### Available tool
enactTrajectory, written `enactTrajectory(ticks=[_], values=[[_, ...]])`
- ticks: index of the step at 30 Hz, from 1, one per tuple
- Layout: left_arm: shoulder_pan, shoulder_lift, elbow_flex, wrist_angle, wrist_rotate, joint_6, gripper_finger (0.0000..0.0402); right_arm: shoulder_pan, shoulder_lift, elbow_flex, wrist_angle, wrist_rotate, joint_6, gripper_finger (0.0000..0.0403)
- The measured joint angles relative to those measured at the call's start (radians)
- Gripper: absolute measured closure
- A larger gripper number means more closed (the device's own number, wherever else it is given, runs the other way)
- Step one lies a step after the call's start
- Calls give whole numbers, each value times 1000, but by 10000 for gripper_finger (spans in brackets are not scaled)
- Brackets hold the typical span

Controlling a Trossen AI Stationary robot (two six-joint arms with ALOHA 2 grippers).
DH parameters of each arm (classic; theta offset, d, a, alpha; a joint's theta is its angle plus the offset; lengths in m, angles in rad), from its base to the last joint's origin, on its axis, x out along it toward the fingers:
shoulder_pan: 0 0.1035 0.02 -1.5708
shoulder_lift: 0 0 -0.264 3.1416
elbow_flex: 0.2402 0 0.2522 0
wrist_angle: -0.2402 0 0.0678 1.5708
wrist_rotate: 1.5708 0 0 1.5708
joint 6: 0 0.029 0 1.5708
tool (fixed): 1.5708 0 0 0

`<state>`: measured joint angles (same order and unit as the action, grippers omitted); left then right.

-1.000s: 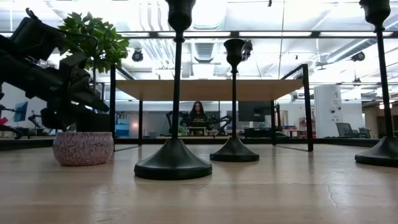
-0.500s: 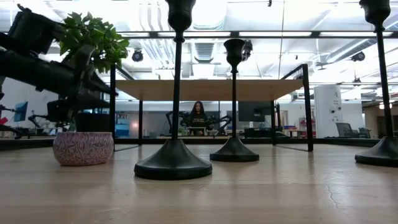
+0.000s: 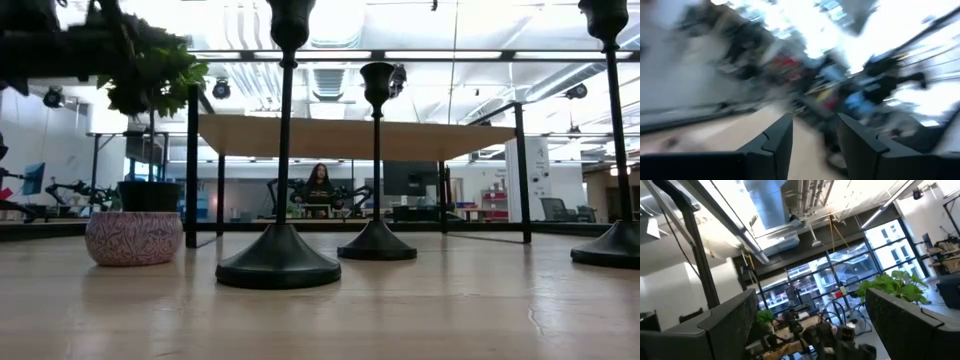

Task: Pick & Place candle stick holders
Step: Adjust the shelf on the table

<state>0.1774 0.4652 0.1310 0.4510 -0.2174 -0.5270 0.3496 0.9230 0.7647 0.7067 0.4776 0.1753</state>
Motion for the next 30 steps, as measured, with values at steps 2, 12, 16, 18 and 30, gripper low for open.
enactTrajectory(ticks=[2,12,16,18,30], values=[[1,-2,14,-75,-27,33,252,-2,0,0,0,1,-12,37],[0,-21,79,-128,-80,91,252,-5,2,0,-4,65,-485,37],[0,-26,121,-125,-80,89,252,-6,4,0,-10,65,-556,37],[0,-27,149,-121,-80,119,252,-6,4,0,-21,66,-560,37],[0,-31,343,-159,-63,372,252,-6,13,0,-23,65,-518,37]])
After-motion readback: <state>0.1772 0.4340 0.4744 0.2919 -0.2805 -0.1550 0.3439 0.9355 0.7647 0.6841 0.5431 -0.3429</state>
